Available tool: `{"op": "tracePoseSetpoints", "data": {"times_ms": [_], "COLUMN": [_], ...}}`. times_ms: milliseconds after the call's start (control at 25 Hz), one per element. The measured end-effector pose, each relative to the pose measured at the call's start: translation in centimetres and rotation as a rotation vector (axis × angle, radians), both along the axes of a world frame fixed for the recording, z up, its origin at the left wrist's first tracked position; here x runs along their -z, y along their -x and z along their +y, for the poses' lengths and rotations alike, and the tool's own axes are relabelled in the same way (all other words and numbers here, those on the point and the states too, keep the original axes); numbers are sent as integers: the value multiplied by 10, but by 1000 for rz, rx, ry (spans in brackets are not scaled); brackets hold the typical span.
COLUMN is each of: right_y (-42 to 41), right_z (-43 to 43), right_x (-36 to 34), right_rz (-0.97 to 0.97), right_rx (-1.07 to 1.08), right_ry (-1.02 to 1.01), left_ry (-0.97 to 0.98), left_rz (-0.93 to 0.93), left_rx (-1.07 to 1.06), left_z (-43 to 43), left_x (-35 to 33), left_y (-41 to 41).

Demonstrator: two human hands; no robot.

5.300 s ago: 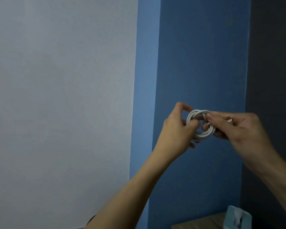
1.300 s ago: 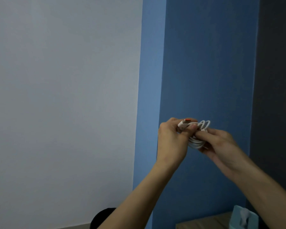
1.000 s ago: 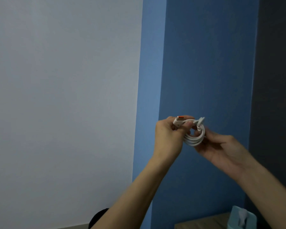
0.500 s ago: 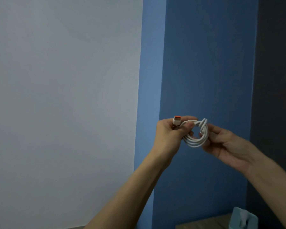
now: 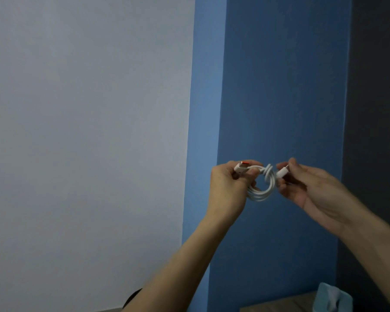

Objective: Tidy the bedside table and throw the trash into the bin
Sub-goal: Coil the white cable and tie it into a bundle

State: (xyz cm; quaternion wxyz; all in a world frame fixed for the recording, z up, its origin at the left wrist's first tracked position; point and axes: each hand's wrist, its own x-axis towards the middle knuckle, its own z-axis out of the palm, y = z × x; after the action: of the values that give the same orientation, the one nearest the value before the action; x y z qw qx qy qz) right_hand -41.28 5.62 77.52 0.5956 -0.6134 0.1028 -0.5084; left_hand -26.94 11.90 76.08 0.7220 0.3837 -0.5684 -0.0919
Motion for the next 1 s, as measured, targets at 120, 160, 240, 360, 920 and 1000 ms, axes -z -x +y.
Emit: {"op": "tracePoseSetpoints", "data": {"times_ms": [120, 160, 240, 360, 920, 1000], "right_y": [2, 2, 0, 2, -7, -6], "right_z": [1, 1, -3, -8, -5, -5], "right_x": [-2, -1, 2, 1, -6, -7], "right_rz": [45, 66, 53, -24, 429, 447], "right_rx": [-61, -28, 67, 225, 400, 363], "right_ry": [100, 155, 206, 242, 954, 991], "left_ry": [22, 27, 19, -32, -293, -310], "left_rz": [9, 2, -26, -65, -316, -340], "left_rx": [-9, -7, -13, -25, -125, -136], "left_z": [1, 0, 0, -2, -4, -4], "left_x": [-1, -1, -1, 5, 0, -3], "left_y": [2, 2, 3, 0, 1, 2]}}
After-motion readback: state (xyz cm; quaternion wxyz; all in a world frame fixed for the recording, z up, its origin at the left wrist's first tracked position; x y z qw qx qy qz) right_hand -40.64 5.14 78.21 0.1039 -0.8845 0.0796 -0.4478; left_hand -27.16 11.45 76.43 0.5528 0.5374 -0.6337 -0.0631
